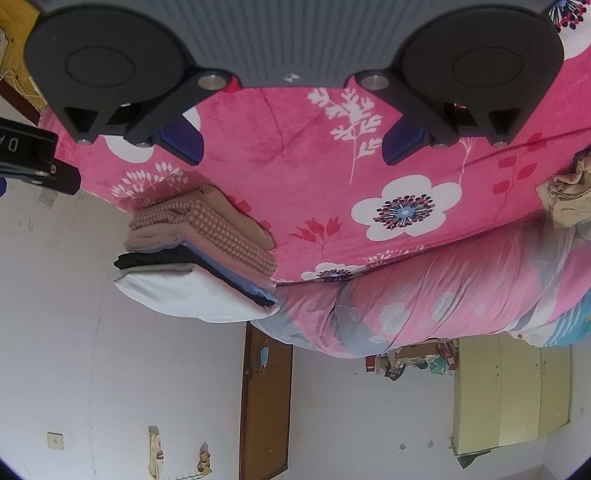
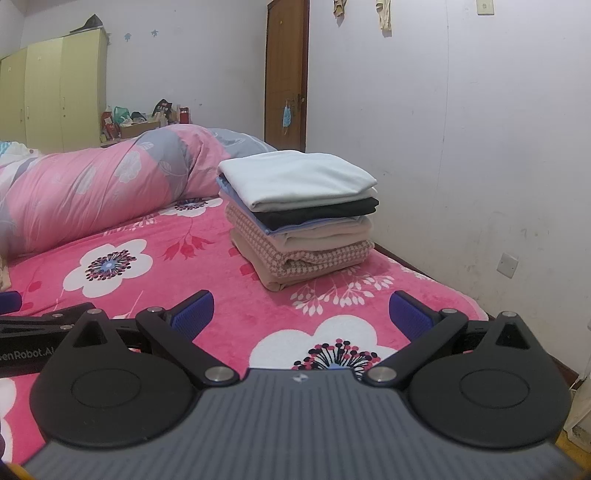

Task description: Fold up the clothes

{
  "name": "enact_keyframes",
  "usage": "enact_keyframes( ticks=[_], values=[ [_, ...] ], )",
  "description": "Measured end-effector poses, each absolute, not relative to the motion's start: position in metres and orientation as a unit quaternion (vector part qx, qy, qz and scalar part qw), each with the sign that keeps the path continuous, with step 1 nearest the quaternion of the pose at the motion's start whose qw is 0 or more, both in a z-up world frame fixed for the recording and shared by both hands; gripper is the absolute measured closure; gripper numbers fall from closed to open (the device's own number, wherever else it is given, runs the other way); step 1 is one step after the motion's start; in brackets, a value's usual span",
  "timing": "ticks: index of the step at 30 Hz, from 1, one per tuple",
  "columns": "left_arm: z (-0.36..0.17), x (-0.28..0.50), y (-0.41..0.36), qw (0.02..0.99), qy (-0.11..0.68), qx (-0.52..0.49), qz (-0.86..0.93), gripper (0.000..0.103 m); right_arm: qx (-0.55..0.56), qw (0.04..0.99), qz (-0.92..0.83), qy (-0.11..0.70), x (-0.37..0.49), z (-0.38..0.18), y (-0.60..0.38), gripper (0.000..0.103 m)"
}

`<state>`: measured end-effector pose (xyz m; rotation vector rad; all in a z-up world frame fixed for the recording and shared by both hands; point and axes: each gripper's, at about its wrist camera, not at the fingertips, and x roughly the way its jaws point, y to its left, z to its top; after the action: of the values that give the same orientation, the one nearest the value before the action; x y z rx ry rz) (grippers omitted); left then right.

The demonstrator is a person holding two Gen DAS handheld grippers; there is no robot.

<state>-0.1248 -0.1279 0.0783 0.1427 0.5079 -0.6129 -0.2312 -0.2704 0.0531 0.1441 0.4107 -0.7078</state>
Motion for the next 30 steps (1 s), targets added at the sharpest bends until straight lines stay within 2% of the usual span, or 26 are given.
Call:
enact_keyframes(
  ticks=[30],
  values=[
    [0.07,-0.138,-0.153,0.906,0.256,0.083,-0.325,0.0,0.077,0.903,-0.369,0.205,-0.245,0.049,-0.285,0.001]
  ],
)
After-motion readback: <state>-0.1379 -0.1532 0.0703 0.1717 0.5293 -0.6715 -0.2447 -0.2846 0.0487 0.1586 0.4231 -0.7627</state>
